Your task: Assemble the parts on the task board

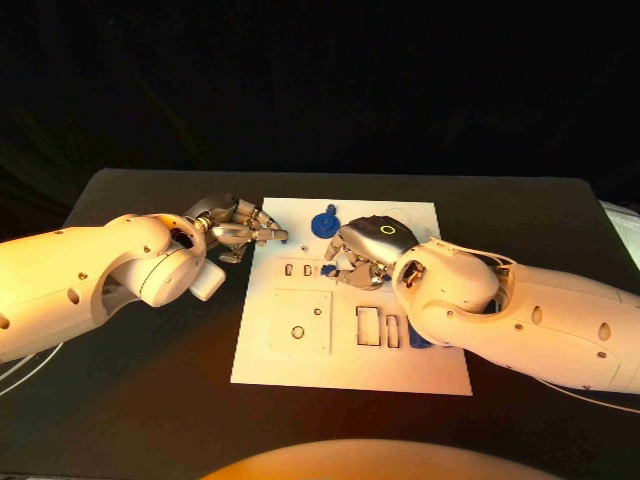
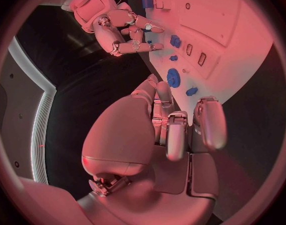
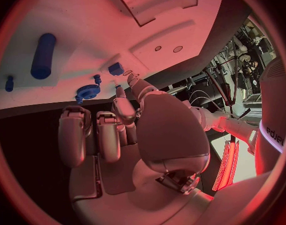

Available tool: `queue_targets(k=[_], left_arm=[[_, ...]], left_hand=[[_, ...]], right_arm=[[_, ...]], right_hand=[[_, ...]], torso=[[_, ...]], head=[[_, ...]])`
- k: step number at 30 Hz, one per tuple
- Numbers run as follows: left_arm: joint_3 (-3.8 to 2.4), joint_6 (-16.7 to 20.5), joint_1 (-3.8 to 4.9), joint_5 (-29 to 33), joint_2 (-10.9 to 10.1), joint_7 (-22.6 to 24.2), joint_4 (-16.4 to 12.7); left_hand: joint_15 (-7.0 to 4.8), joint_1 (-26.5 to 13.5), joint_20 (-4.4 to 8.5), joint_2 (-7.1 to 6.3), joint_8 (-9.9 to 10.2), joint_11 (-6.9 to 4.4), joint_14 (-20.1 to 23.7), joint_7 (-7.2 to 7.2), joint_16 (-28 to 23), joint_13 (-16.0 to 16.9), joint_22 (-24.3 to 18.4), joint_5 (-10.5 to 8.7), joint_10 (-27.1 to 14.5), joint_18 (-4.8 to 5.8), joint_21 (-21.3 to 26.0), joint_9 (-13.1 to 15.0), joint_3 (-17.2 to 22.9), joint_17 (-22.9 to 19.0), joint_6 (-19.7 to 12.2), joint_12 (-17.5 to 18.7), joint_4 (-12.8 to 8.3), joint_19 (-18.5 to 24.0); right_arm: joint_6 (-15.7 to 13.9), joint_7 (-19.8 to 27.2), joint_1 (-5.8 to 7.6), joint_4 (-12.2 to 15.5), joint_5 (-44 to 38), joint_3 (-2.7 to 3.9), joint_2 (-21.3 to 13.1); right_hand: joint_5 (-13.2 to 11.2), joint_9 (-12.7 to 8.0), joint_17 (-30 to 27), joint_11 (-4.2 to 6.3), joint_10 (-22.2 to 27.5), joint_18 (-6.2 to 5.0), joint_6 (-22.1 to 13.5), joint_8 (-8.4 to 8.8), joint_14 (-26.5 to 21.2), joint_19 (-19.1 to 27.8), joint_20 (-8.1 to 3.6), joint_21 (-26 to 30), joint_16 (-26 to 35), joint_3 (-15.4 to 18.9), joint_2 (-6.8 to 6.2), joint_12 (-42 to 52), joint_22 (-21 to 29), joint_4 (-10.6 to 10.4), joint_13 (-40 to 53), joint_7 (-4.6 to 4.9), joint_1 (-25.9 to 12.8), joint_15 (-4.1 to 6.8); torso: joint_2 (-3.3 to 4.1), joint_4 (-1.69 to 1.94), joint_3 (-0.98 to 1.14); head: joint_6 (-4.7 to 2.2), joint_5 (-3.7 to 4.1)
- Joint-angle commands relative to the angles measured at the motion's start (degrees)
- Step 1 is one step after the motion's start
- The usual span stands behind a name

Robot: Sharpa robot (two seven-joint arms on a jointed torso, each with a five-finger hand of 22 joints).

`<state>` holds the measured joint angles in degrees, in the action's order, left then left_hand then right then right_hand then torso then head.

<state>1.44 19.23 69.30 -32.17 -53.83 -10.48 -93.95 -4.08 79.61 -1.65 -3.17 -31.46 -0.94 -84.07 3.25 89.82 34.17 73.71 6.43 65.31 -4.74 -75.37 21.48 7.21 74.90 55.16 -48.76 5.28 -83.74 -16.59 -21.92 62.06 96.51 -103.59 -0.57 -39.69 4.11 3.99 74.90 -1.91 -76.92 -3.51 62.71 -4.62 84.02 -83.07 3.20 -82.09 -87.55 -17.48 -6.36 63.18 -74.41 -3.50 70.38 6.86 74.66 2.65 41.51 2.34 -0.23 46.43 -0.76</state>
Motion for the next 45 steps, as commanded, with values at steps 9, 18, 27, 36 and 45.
queue_targets(k=[9,18,27,36,45], left_arm=[[-0.04,-0.63,0.06,1.00,0.21,0.70,0.02],[-0.04,-0.65,0.06,1.03,0.20,0.63,0.00],[-0.04,-0.74,0.06,1.03,0.21,0.49,0.02],[-0.04,-0.86,0.06,1.03,0.25,0.39,0.07],[-0.04,-0.96,0.06,1.03,0.30,0.36,0.12]], left_hand=[[-0.33,0.63,-0.08,0.02,0.04,0.11,-5.93,0.19,0.18,-0.10,0.11,0.20,-0.37,0.76,0.15,-0.09,0.42,15.10,-0.33,0.39,-0.07,-0.05],[-0.33,0.63,-0.08,0.02,0.04,0.11,-5.93,0.19,0.18,-0.10,0.11,0.20,-0.37,0.76,0.15,-0.09,0.42,15.10,-0.33,0.39,-0.07,-0.05],[-0.33,0.63,-0.08,0.02,0.04,0.11,-5.93,0.19,0.18,-0.10,0.11,0.20,-0.37,0.76,0.15,-0.09,0.42,15.10,-0.33,0.39,-0.07,-0.05],[-0.33,0.63,-0.08,0.02,0.04,0.11,-5.93,0.19,0.18,-0.10,0.11,0.20,-0.37,0.76,0.15,-0.09,0.42,15.10,-0.33,0.39,-0.07,-0.05],[-0.33,0.63,-0.08,0.02,0.04,0.11,-5.93,0.19,0.18,-0.10,0.11,0.20,-0.37,0.76,0.15,-0.09,0.42,15.10,-0.33,0.39,-0.07,-0.05]], right_arm=[[3.67,-0.90,-0.17,-1.49,-1.07,-0.02,0.92],[5.72,-0.97,-0.23,-2.12,-0.86,-0.07,1.41],[6.06,-1.38,-0.33,-2.50,-0.87,-0.11,1.75],[5.46,-2.40,-0.35,-3.12,-1.91,-0.12,2.43],[4.44,-3.13,-0.36,-3.40,-2.79,-0.12,2.81]], right_hand=[[-0.10,0.01,11.70,0.00,0.54,0.20,0.08,0.24,5.15,0.02,0.58,0.18,0.38,-0.49,-0.02,-0.27,0.07,-0.28,-0.09,-0.03,0.55,-0.44],[-0.06,0.06,11.67,0.02,0.43,0.20,0.45,0.12,5.14,0.02,0.59,0.19,0.41,-0.64,0.25,-0.10,0.05,-0.58,0.03,-0.10,0.40,-0.42],[0.07,0.10,11.67,0.09,0.35,0.20,0.76,0.00,5.14,0.02,0.58,0.19,0.42,-0.70,0.38,0.00,0.04,-0.82,0.10,-0.19,0.25,-0.39],[0.12,0.09,11.65,0.10,0.37,0.20,0.78,0.00,5.14,0.02,0.57,0.19,0.44,-0.74,0.45,-0.06,0.04,-0.88,0.05,-0.20,0.23,-0.38],[0.19,0.08,11.59,0.11,0.41,0.20,0.75,0.04,5.12,0.02,0.57,0.20,0.49,-0.78,0.49,-0.15,0.06,-0.95,-0.02,-0.19,0.20,-0.36]], torso=[[0.02,0.11,-0.06],[0.02,0.07,-0.08],[-0.02,0.08,-0.04],[0.02,0.07,-0.04],[0.03,0.10,-0.04]], head=[[-0.08,0.12],[0.05,0.04],[0.08,0.08],[0.06,0.11],[0.10,0.09]])
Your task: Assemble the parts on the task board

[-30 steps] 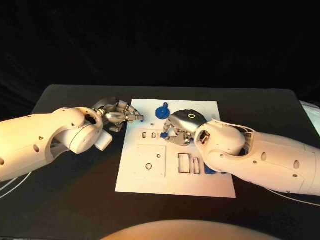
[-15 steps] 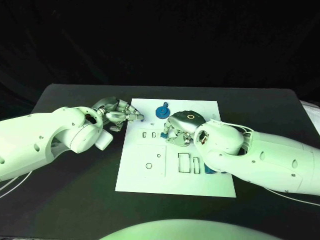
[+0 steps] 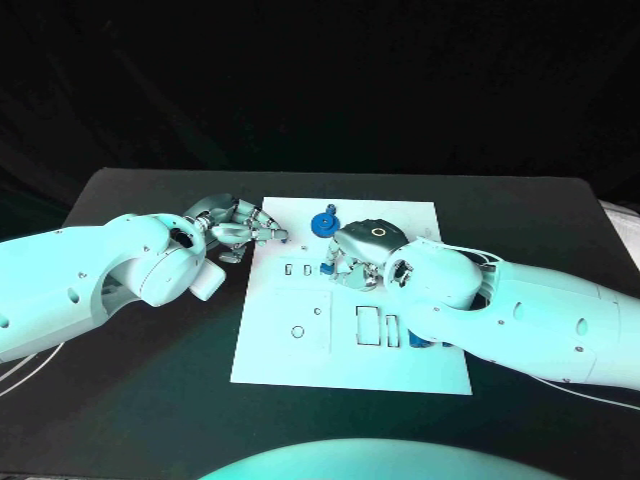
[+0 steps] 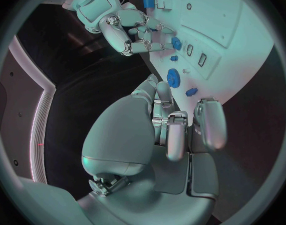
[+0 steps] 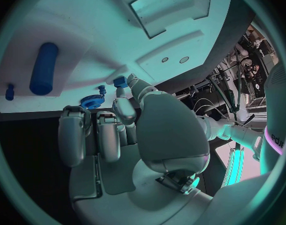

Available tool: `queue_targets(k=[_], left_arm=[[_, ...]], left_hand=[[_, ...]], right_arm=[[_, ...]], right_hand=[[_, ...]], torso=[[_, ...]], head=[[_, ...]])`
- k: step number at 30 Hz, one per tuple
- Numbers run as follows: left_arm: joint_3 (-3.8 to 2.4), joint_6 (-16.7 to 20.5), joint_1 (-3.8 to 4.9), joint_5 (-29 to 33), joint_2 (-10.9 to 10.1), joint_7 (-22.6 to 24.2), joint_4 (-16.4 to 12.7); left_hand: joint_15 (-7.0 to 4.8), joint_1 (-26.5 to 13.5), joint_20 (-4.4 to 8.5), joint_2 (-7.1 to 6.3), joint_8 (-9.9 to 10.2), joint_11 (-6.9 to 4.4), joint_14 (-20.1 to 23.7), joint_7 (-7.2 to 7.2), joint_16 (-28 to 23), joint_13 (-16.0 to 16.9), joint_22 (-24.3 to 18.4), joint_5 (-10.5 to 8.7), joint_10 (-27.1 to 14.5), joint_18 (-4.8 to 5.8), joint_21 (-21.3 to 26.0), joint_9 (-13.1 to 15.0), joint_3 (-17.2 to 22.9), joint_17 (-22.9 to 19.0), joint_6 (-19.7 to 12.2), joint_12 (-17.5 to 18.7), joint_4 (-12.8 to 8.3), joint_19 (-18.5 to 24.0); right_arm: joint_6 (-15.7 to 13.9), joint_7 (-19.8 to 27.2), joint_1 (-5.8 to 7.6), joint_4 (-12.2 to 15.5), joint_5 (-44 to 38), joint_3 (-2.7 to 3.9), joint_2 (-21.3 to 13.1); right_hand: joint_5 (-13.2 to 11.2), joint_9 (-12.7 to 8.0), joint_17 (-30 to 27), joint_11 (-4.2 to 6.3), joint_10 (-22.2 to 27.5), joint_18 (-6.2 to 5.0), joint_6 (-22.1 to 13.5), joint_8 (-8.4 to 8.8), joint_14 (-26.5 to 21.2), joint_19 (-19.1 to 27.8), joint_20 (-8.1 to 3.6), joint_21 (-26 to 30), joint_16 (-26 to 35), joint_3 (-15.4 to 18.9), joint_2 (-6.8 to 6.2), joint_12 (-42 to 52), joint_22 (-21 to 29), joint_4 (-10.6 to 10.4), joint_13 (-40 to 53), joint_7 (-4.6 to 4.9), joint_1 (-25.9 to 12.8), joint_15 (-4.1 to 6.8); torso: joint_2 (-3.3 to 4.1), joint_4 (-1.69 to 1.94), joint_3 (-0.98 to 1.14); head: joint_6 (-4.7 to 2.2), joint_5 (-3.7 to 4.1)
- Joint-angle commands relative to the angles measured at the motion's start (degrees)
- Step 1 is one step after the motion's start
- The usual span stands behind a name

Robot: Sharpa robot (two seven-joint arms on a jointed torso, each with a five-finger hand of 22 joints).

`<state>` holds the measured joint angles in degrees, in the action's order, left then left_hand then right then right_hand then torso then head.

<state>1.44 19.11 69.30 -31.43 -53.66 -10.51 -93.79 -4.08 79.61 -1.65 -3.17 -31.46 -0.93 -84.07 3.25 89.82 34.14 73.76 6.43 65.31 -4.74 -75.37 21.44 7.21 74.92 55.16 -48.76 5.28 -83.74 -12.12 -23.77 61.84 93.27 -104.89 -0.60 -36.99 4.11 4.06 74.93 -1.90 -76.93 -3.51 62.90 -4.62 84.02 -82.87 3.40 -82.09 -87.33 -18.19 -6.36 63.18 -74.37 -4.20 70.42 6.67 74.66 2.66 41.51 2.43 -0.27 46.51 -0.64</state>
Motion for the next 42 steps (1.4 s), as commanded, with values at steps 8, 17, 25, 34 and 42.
queue_targets(k=[8,17,25,34,42], left_arm=[[-0.04,-0.89,0.06,0.30,0.14,0.38,0.00],[-0.04,-0.92,0.06,0.30,0.12,0.34,0.00],[-0.04,-0.94,0.06,0.30,0.09,0.27,-0.02],[-0.04,-0.98,0.06,0.30,0.08,0.22,-0.06],[-0.04,-0.98,0.06,0.30,0.04,0.16,-0.08]], left_hand=[[-0.33,0.63,-0.07,0.02,0.04,0.11,-5.93,0.19,0.18,-0.06,0.06,0.20,-0.37,0.76,0.15,-0.05,0.42,15.08,-0.33,0.39,-0.07,-0.05],[-0.33,0.63,-0.07,0.02,0.04,0.11,-5.93,0.19,0.18,-0.06,0.06,0.20,-0.37,0.76,0.15,-0.05,0.42,15.08,-0.33,0.39,-0.07,-0.05],[-0.33,0.63,-0.07,0.02,0.04,0.11,-5.93,0.19,0.18,-0.06,0.06,0.20,-0.37,0.76,0.15,-0.05,0.42,15.08,-0.33,0.39,-0.07,-0.05],[-0.33,0.63,-0.07,0.02,0.04,0.11,-5.93,0.19,0.18,-0.06,0.06,0.20,-0.37,0.76,0.15,-0.05,0.42,15.08,-0.33,0.39,-0.07,-0.05],[-0.33,0.63,-0.07,0.02,0.04,0.11,-5.93,0.19,0.18,-0.06,0.06,0.20,-0.37,0.76,0.15,-0.05,0.42,15.08,-0.33,0.39,-0.07,-0.05]], right_arm=[[-1.82,-1.37,-0.16,0.02,-1.95,-0.09,0.16],[-2.98,-1.30,-0.24,0.27,-2.16,-0.09,0.13],[-1.33,-1.37,-0.25,0.00,-1.86,-0.09,0.30],[-0.51,-1.36,-0.31,-0.83,-1.73,-0.09,0.90],[-0.78,-1.59,-0.61,-1.80,-2.64,-0.09,1.56]], right_hand=[[0.23,0.00,11.59,0.10,0.42,0.20,0.52,0.07,5.13,-0.19,0.36,0.19,0.25,-0.06,0.45,-0.15,-0.01,-0.28,-0.05,0.02,0.17,-0.37],[0.25,-0.01,11.59,0.10,0.37,0.21,0.51,0.08,5.13,-0.21,0.36,0.17,0.26,-0.05,0.43,-0.05,-0.06,-0.29,0.03,0.03,0.16,-0.37],[0.28,-0.02,11.51,0.08,0.43,0.19,0.50,0.10,5.11,-0.18,0.35,0.21,0.32,-0.02,0.33,-0.17,0.02,-0.35,-0.06,0.05,0.10,-0.37],[0.28,-0.02,11.51,0.08,0.43,0.19,0.50,0.10,5.11,-0.18,0.35,0.21,0.32,-0.02,0.33,-0.17,0.02,-0.35,-0.06,0.05,0.10,-0.37],[0.28,-0.03,11.51,0.07,0.48,0.18,0.48,0.13,5.11,-0.15,0.35,0.24,0.32,0.01,0.25,-0.27,0.08,-0.41,-0.13,0.07,0.03,-0.37]], torso=[[0.02,-0.01,-0.01],[0.01,-0.04,-0.01],[0.01,-0.04,-0.02],[0.02,0.05,-0.03],[0.04,0.03,0.00]], head=[[0.13,-0.10],[0.17,-0.13],[0.20,-0.07],[0.24,-0.08],[0.28,-0.22]])
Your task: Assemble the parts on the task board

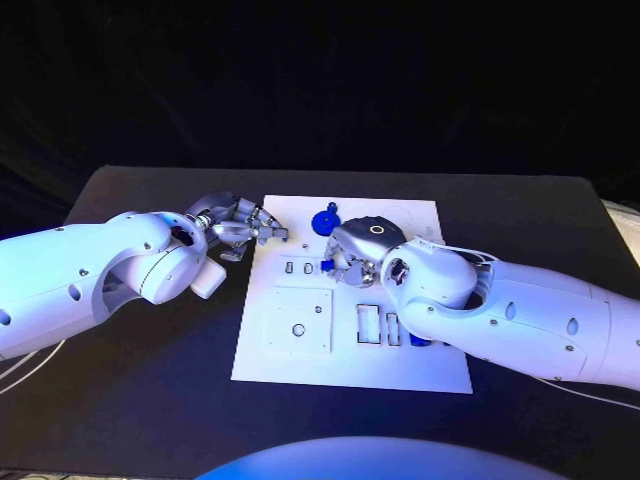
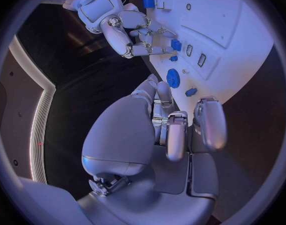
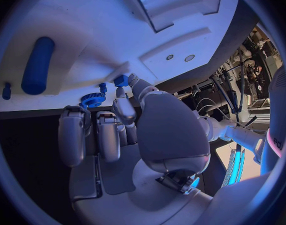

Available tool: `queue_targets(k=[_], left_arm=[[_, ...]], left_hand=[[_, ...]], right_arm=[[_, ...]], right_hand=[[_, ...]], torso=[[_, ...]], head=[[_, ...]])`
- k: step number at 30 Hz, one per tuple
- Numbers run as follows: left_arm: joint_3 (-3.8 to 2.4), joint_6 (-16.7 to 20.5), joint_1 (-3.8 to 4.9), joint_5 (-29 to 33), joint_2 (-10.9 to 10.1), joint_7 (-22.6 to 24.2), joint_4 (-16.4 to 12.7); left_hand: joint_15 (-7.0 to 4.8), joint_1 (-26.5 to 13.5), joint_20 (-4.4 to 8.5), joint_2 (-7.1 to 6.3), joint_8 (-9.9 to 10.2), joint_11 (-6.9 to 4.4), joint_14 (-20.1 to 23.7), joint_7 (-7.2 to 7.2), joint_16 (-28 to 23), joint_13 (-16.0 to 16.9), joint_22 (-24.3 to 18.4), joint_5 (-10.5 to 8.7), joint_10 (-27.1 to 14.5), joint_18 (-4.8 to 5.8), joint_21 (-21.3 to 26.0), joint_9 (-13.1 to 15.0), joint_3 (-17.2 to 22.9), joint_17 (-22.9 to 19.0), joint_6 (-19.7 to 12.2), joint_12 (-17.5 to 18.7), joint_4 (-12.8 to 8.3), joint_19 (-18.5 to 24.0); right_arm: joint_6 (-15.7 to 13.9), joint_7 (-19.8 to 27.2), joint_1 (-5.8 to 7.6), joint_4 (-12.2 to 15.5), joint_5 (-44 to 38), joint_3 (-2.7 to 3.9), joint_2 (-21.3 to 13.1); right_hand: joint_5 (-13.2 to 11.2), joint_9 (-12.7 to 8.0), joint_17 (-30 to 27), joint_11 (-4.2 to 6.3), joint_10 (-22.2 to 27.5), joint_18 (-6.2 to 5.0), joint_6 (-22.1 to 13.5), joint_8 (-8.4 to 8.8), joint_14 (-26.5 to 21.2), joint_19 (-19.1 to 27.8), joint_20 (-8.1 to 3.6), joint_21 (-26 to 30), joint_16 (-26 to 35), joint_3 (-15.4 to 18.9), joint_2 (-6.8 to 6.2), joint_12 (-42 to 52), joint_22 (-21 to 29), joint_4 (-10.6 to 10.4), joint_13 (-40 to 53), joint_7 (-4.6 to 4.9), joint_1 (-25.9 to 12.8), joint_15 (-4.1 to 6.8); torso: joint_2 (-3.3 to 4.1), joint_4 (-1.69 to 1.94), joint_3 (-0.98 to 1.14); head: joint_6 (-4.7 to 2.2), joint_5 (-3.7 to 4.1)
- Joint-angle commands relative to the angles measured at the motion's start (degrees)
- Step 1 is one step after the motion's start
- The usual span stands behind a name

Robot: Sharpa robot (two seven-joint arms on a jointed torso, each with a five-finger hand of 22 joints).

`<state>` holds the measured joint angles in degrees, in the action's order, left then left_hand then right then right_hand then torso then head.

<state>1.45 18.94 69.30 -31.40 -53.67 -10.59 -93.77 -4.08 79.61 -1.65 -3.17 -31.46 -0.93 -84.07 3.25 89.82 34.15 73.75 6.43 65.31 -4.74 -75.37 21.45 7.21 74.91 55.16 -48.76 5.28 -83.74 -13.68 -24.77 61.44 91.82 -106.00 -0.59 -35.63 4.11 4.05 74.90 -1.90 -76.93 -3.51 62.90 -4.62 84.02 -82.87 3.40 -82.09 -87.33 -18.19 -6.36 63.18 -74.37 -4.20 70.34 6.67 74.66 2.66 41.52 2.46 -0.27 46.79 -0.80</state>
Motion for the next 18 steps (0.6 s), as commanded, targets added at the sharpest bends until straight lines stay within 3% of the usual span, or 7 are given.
queue_targets(k=[1,18], left_arm=[[-0.05,-0.81,0.06,0.26,0.05,0.24,-0.10],[-0.05,-0.77,0.06,0.26,0.02,0.14,-0.06]], left_hand=[[-0.33,0.63,-0.07,0.02,0.04,0.11,-5.93,0.19,0.18,-0.07,0.06,0.20,-0.37,0.76,0.15,-0.06,0.42,15.09,-0.33,0.39,-0.07,-0.05],[-0.27,0.69,-0.12,0.04,0.07,0.16,-5.93,0.25,0.18,-0.24,0.16,0.20,-0.41,0.78,0.09,-0.22,0.59,15.09,-0.36,0.55,-0.10,-0.06]], right_arm=[[0.73,-0.66,-0.24,-0.48,-1.74,-0.09,0.25],[0.58,-0.35,-0.31,-0.77,-2.11,-0.09,0.29]], right_hand=[[0.28,-0.02,11.54,0.07,0.48,0.18,0.48,0.13,5.11,-0.15,0.35,0.24,0.32,0.01,0.25,-0.27,0.08,-0.41,-0.06,0.07,0.03,-0.37],[0.54,0.01,11.61,0.16,0.33,0.20,0.74,0.07,5.12,-0.19,0.32,0.22,0.28,-0.51,0.70,-0.04,0.01,-0.48,0.12,-0.05,0.45,-0.33]], torso=[[-0.01,-0.01,-0.02],[-0.03,-0.04,-0.02]], head=[[0.04,-0.09],[0.19,-0.17]])
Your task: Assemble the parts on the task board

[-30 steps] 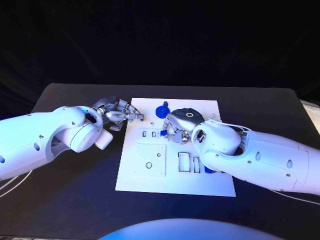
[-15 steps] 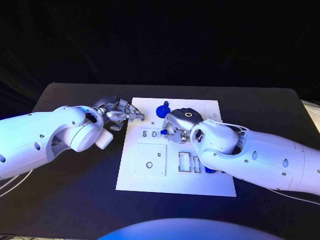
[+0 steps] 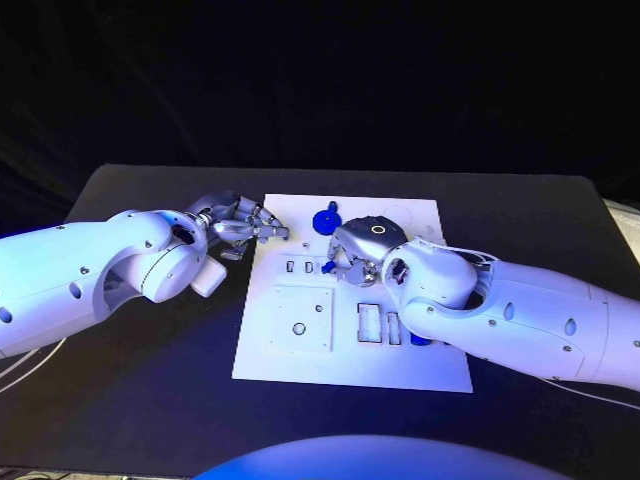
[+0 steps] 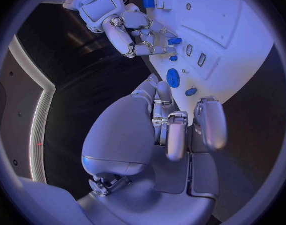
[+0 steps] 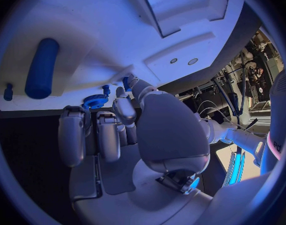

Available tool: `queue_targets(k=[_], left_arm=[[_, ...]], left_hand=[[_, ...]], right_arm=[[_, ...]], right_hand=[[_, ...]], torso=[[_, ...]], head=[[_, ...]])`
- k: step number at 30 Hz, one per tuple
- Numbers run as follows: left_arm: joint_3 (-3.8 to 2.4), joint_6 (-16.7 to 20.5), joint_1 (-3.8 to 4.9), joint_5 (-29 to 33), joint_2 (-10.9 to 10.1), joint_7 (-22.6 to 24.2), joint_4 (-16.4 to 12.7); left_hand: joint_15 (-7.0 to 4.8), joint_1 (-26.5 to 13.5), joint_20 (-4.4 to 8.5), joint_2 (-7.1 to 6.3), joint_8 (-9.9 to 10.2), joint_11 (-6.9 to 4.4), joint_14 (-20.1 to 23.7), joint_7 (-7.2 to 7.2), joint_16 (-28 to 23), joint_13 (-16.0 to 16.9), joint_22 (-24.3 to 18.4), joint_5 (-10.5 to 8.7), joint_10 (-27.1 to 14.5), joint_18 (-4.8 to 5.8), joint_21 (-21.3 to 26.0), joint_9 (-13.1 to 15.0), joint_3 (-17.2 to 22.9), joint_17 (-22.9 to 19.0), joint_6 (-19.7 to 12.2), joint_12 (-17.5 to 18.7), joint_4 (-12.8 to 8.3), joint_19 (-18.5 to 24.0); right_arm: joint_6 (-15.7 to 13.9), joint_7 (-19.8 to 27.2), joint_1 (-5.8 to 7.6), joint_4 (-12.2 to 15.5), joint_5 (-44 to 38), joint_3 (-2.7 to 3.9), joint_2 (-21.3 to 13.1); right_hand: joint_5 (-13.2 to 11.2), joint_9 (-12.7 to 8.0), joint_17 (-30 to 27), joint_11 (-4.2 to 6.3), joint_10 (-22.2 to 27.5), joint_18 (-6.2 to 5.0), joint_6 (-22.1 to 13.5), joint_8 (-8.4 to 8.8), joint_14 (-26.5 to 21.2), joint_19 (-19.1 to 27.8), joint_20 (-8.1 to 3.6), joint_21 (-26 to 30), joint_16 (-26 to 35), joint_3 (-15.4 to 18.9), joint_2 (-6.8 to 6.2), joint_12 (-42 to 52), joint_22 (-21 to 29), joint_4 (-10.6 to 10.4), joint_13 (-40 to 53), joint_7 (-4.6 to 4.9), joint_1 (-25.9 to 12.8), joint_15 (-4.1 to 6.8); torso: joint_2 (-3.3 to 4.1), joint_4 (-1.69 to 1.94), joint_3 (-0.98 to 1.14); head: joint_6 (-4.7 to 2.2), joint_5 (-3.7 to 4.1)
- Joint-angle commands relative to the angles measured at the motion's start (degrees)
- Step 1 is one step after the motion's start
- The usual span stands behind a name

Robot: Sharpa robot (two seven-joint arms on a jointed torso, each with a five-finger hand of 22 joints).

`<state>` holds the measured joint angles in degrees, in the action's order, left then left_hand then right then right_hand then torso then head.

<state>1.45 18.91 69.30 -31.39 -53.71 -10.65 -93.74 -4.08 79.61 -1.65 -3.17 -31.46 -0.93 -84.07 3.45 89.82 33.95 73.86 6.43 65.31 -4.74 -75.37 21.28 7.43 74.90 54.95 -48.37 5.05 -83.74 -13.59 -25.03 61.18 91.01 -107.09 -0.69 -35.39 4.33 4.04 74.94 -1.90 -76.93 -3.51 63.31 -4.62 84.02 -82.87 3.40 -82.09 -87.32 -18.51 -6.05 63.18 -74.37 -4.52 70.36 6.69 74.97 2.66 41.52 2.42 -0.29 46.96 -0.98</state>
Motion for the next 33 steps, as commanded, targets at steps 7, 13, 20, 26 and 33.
queue_targets(k=[7,13,20,26,33], left_arm=[[-0.05,-0.73,0.06,0.25,0.04,0.15,-0.09],[-0.05,-0.71,0.06,0.25,0.06,-0.01,-0.09],[-0.05,-0.68,0.06,0.25,0.10,-0.12,-0.10],[-0.05,-0.59,0.06,0.25,0.08,-0.20,-0.10],[-0.05,-0.53,0.06,0.25,0.08,-0.28,-0.11]], left_hand=[[-0.27,0.69,-0.12,0.04,0.07,0.16,-5.93,0.05,0.18,-0.05,0.05,0.20,-0.41,0.78,0.09,-0.05,0.36,15.10,-0.15,0.17,0.13,-0.07],[-0.27,0.69,-0.12,0.04,0.07,0.16,-5.93,0.05,0.18,-0.05,0.05,0.20,-0.41,0.78,0.09,-0.05,0.36,15.10,-0.15,0.17,0.13,-0.07],[-0.26,0.72,-0.13,0.08,0.08,0.17,-5.93,0.05,0.18,-0.08,0.06,0.21,-0.41,0.78,0.09,-0.08,0.42,15.10,-0.15,0.20,0.12,-0.07],[-0.26,0.72,-0.13,0.11,0.08,0.18,-5.93,0.06,0.18,-0.11,0.03,0.21,-0.41,0.77,0.12,-0.10,0.45,15.10,-0.16,0.21,0.13,-0.05],[-0.26,0.72,-0.13,0.11,0.08,0.18,-5.93,0.06,0.18,-0.11,0.03,0.21,-0.41,0.77,0.12,-0.11,0.45,15.10,-0.16,0.22,0.14,-0.05]], right_arm=[[-0.14,0.44,-0.05,0.16,-0.73,0.00,0.06],[-0.28,1.11,-0.05,0.38,-0.03,0.00,0.02],[0.01,1.59,-0.05,0.52,0.55,0.00,0.00],[0.47,1.91,-0.05,0.48,0.86,0.00,-0.03],[1.00,2.27,-0.05,0.32,1.14,0.00,-0.03]], right_hand=[[0.48,0.07,11.62,0.29,0.14,0.21,0.75,-0.09,5.14,-0.23,0.27,0.19,0.25,-0.64,0.79,0.25,-0.07,-0.12,0.30,-0.24,0.52,-0.24],[0.65,0.12,11.67,0.43,0.00,0.23,1.08,-0.23,5.15,-0.28,0.19,0.14,0.21,-0.99,1.01,0.43,-0.17,0.08,0.43,-0.41,0.94,-0.13],[0.55,0.09,11.67,0.42,0.05,0.22,1.08,-0.19,5.15,-0.27,0.13,0.17,0.21,-0.92,0.69,0.28,-0.11,0.10,0.33,-0.37,0.86,-0.09],[0.33,0.05,11.64,0.39,0.13,0.21,0.99,-0.11,5.14,-0.24,0.11,0.21,0.24,-0.79,0.37,0.13,-0.05,0.05,0.23,-0.33,0.69,-0.10],[0.17,0.03,11.63,0.40,0.14,0.21,0.96,-0.07,5.14,-0.23,0.11,0.23,0.25,-0.79,0.25,0.10,-0.04,0.06,0.22,-0.35,0.70,-0.11]], torso=[[0.00,0.00,0.00],[-0.03,-0.02,0.00],[-0.01,-0.01,-0.02],[-0.01,0.00,-0.01],[-0.02,-0.01,-0.01]], head=[[0.01,0.02],[0.01,0.01],[0.05,0.00],[0.08,0.01],[0.10,-0.01]])
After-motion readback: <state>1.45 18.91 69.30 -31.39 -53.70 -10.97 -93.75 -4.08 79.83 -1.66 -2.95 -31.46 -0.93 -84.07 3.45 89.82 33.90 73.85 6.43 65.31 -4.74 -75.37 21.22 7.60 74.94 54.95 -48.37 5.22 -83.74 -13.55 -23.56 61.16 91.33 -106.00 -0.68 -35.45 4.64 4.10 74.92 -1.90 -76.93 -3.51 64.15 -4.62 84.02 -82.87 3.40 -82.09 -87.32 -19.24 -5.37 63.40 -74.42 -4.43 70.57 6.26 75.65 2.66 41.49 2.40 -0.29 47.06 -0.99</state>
